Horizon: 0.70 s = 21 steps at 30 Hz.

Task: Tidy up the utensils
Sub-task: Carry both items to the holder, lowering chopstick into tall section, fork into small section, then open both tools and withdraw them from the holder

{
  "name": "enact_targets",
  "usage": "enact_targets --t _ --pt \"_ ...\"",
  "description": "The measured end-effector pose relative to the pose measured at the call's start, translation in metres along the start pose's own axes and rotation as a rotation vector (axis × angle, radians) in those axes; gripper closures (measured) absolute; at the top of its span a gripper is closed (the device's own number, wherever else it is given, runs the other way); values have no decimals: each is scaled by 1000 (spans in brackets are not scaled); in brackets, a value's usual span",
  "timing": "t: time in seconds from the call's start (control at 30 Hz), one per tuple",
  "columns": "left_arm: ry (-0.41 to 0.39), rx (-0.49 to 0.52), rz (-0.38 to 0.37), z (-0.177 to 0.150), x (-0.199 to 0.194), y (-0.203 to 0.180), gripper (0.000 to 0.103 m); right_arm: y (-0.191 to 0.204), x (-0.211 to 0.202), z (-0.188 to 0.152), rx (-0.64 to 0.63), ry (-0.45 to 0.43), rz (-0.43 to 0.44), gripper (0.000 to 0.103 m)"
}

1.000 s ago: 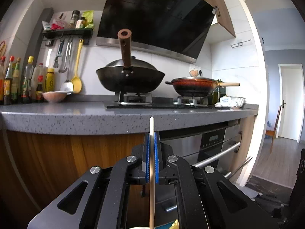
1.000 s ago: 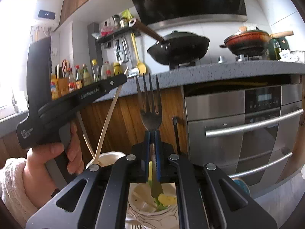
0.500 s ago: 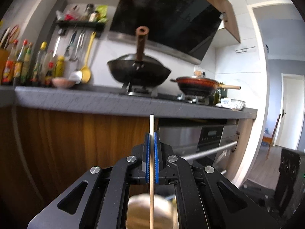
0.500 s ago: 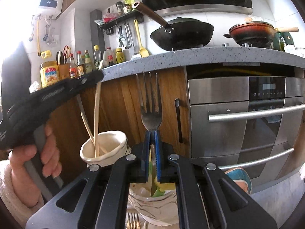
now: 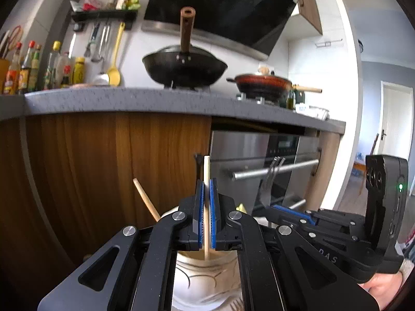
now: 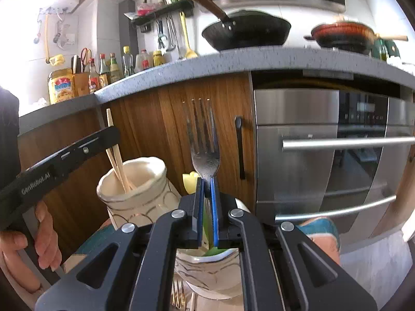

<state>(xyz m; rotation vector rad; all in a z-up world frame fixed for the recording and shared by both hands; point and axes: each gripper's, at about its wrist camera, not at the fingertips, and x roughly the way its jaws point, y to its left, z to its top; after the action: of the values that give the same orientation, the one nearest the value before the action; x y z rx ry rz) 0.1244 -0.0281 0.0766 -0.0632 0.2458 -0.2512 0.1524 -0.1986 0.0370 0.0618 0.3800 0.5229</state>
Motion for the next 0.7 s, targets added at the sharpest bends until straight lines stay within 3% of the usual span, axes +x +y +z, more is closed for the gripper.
enact_targets --t 0.3,0.4,0.53,0.63,0.7 --pt "50 -13 -2 -9 10 3 98 -2 6 -3 18 27 3 98" --pt "57 -20 -4 -10 10 4 90 -3 6 -2 21 28 3 98" --pt "59 -21 -3 -10 11 4 87 -4 4 -1 25 16 -2 97" --pt "60 -14 -2 -11 10 2 83 -7 2 -1 38 11 -5 90" --pt "55 -3 -1 -10 10 0 80 -9 -1 0 51 -2 -1 74"
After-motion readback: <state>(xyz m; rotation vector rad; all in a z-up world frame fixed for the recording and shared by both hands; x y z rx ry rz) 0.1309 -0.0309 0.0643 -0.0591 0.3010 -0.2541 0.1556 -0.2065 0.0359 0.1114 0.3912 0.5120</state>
